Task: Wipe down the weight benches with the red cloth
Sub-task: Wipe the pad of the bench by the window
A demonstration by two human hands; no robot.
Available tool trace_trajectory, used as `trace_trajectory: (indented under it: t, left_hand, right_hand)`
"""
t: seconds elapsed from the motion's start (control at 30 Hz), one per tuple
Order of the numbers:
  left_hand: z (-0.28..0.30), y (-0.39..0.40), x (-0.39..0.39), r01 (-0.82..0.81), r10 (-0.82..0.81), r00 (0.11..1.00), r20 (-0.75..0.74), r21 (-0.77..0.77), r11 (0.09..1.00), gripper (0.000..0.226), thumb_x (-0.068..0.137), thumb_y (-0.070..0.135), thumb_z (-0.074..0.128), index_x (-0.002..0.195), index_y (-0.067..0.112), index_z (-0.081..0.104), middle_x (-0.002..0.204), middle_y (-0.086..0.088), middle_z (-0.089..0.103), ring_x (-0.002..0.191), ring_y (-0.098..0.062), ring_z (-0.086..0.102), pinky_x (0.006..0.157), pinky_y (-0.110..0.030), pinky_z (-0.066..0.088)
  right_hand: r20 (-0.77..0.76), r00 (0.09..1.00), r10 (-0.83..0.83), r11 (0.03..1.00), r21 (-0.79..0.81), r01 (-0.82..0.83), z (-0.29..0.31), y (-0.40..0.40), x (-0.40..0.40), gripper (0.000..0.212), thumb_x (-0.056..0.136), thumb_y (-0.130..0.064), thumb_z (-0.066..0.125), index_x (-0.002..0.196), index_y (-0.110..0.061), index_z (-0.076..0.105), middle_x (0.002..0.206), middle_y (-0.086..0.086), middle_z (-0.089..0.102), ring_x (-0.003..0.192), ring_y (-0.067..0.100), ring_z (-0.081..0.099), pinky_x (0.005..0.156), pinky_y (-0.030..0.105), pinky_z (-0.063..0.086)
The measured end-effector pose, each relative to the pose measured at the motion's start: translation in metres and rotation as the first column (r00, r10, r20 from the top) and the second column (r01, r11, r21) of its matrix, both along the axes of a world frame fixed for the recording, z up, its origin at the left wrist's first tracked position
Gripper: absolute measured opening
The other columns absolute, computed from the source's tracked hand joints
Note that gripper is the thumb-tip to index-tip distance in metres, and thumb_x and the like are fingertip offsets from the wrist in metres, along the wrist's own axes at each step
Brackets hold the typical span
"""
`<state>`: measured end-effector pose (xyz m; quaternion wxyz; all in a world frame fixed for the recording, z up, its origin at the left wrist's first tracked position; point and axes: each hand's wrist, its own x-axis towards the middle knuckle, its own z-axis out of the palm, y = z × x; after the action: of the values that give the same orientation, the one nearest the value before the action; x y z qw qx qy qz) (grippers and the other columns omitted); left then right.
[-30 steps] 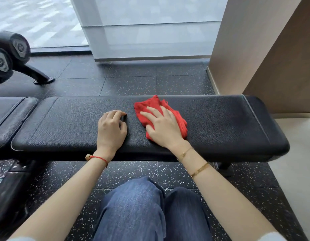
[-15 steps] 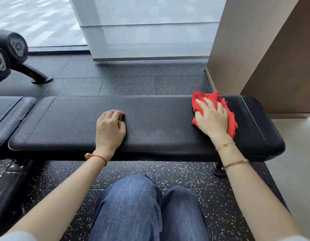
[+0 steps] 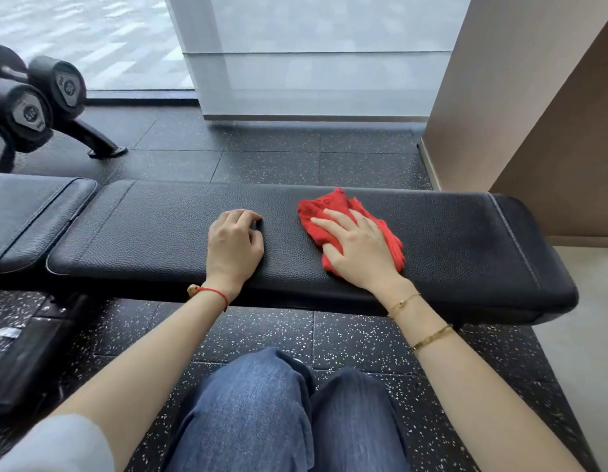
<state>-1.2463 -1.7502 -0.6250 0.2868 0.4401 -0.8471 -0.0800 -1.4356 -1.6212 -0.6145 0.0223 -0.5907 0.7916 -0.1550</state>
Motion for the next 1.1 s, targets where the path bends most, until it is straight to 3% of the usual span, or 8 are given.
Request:
trace_trajectory:
  t: [0.23,0.4,0.57,0.77,1.0,1.1]
  left_hand:
    - [0.001,0.0,0.001,-0.001,0.001,1.0,0.007,0.035,0.999,0.023,0.085,0.01,0.056,0.105,0.012,0.068,0.107,-0.005,0.068,0.107,-0.028,0.057,0.098,-0.042,0.042]
    - [0.001,-0.001,0.004,0.013,-0.013,1.0,-0.012,0.061,0.998,0.023,0.086,0.011,0.056,0.105,0.015,0.067,0.109,-0.003,0.067,0.11,-0.026,0.056,0.102,-0.042,0.04]
    - [0.007,-0.005,0.017,0.101,-0.098,0.994,-0.041,0.089,0.991,0.026,0.085,0.009,0.057,0.108,0.01,0.069,0.116,-0.006,0.068,0.116,-0.027,0.058,0.104,-0.039,0.04]
    - [0.014,-0.049,0.082,0.077,-0.076,0.997,0.01,-0.061,0.995,0.028,0.082,0.008,0.063,0.109,0.012,0.07,0.114,-0.004,0.068,0.114,-0.028,0.059,0.105,-0.041,0.04]
    - [0.006,-0.109,0.153,0.011,-0.004,0.997,0.081,-0.086,0.996,0.027,0.085,0.01,0.062,0.112,0.011,0.068,0.117,-0.006,0.068,0.116,-0.03,0.058,0.106,-0.045,0.039]
    - [0.001,-0.124,0.173,0.01,-0.004,0.997,0.08,-0.072,0.997,0.026,0.086,0.012,0.059,0.111,0.011,0.068,0.116,-0.008,0.068,0.114,-0.031,0.059,0.103,-0.047,0.04]
  right_hand:
    - [0.005,0.988,-0.152,0.988,0.014,0.151,0.003,0.001,-0.017,0.05,0.092,-0.038,0.05,0.142,-0.04,0.045,0.155,-0.011,0.037,0.142,0.027,0.031,0.12,0.041,0.018]
    - [0.061,0.964,-0.259,0.962,0.102,0.252,0.008,-0.045,-0.009,0.051,0.095,-0.039,0.042,0.146,-0.041,0.038,0.16,-0.01,0.028,0.146,0.033,0.02,0.122,0.045,0.009]
    - [0.097,0.978,-0.185,0.976,0.135,0.171,0.016,-0.08,0.033,0.052,0.096,-0.037,0.041,0.148,-0.041,0.035,0.161,-0.011,0.024,0.147,0.033,0.017,0.122,0.046,0.007]
    - [0.049,0.998,-0.035,0.997,0.065,0.032,0.005,-0.066,0.083,0.053,0.093,-0.036,0.048,0.145,-0.045,0.038,0.157,-0.015,0.031,0.146,0.028,0.022,0.122,0.042,0.011]
    - [0.05,0.979,-0.2,0.976,0.1,0.194,0.012,-0.133,0.096,0.051,0.096,-0.038,0.042,0.146,-0.042,0.037,0.158,-0.013,0.029,0.145,0.029,0.022,0.122,0.044,0.01]
    - [0.082,0.978,-0.192,0.975,0.13,0.18,0.014,-0.174,0.125,0.051,0.096,-0.037,0.041,0.147,-0.041,0.036,0.159,-0.011,0.027,0.146,0.032,0.019,0.122,0.045,0.008]
